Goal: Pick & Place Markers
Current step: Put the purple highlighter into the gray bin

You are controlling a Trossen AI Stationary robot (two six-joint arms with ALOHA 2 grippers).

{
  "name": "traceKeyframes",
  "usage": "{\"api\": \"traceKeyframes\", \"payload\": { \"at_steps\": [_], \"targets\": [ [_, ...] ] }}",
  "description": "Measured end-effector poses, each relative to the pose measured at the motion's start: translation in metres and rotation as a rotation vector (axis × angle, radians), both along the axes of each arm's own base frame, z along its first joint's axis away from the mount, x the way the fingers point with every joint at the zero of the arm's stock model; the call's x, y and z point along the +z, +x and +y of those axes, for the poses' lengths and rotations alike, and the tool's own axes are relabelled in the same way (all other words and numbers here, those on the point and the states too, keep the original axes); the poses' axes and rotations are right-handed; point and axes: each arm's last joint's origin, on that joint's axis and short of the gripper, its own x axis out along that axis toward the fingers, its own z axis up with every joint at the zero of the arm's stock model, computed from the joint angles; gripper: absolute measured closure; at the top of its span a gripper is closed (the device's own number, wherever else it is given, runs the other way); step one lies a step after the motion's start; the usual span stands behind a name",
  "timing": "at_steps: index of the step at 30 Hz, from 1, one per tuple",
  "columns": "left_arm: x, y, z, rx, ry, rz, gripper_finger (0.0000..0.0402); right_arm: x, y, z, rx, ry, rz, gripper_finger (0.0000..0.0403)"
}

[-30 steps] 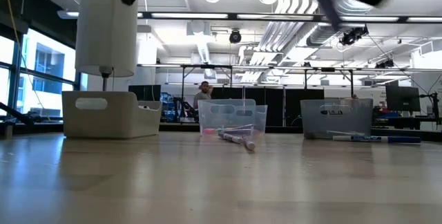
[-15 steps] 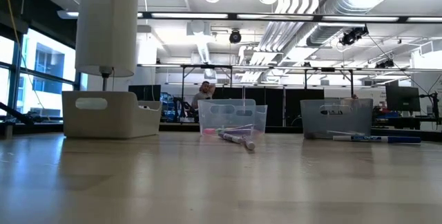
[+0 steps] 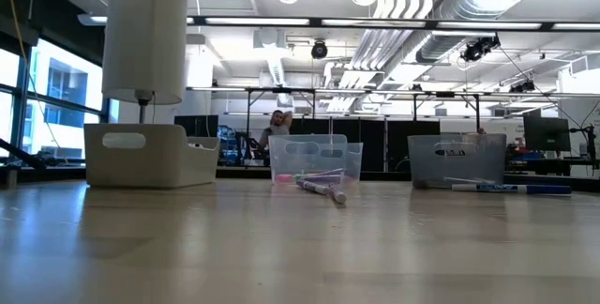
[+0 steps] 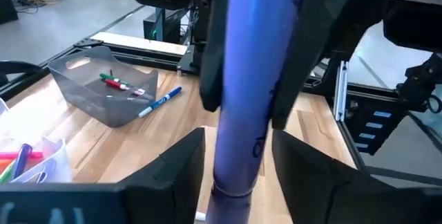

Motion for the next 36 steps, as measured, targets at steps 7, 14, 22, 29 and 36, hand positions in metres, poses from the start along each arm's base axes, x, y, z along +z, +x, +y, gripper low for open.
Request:
{"api": "traceKeyframes", "payload": {
  "at_steps": [7, 14, 22, 29, 36],
  "targets": [
    [0.0, 0.0, 0.001, 0.029, 0.011, 0.002, 0.0321, -0.004, 0.001, -0.008, -0.012, 0.043, 0.036, 0.0346],
    [-0.001, 0.0, 0.001, 0.023, 0.059, 0.011, 0.0343, -0.004, 0.001, -0.008, -0.017, 0.046, 0.041, 0.0342],
    [0.002, -0.013, 0.01, 0.16, 0.093, 0.05, 0.0319, -0.004, -0.004, -0.012, -0.052, 0.065, 0.071, 0.0285],
    [0.005, -0.063, 0.056, 0.458, -0.109, 0.202, 0.0342, -0.011, -0.013, -0.022, -0.141, 0.155, 0.184, 0.0242],
    [-0.018, -0.097, 0.112, 0.749, -0.42, 0.525, 0.0326, -0.017, -0.013, -0.021, -0.173, 0.205, 0.202, 0.0236]
  ]
}}
